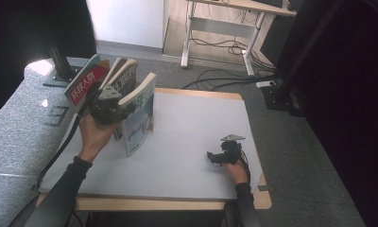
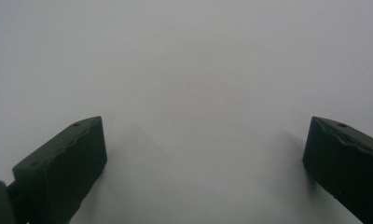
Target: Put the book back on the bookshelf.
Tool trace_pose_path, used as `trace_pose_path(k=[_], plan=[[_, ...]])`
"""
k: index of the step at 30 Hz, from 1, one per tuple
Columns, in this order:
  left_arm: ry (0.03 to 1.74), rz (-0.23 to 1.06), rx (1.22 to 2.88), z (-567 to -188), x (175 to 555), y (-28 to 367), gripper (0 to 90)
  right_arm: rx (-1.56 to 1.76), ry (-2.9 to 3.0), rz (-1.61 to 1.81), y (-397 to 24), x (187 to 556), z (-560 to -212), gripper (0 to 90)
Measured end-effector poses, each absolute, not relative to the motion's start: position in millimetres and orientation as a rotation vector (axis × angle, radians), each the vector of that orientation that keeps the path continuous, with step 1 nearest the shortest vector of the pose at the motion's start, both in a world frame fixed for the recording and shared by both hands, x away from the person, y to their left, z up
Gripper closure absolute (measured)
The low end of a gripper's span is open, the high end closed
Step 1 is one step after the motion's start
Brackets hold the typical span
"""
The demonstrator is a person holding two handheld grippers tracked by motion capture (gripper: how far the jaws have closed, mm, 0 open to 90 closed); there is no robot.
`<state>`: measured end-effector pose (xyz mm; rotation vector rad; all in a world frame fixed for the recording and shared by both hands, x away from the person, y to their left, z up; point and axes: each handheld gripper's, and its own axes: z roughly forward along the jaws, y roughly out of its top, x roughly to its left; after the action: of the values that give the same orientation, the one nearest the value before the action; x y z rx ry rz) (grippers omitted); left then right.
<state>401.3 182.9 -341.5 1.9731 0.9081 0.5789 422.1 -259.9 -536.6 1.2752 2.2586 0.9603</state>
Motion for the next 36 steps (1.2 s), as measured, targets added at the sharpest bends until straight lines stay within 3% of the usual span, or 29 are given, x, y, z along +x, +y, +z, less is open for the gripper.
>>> trace_pose_path(k=[13,18,36], plan=[[0.928,0.517,2.035,-336,413,182,65.5,1.276,2.259,0.96,-260,422,-537,0.0],[0.933,0.497,2.019,-332,416,177,71.7,1.276,2.259,0.961,-260,422,-537,0.0],[0.923,0.612,1.977,-335,434,158,73.8,1.276,2.258,0.962,-260,422,-537,0.0]])
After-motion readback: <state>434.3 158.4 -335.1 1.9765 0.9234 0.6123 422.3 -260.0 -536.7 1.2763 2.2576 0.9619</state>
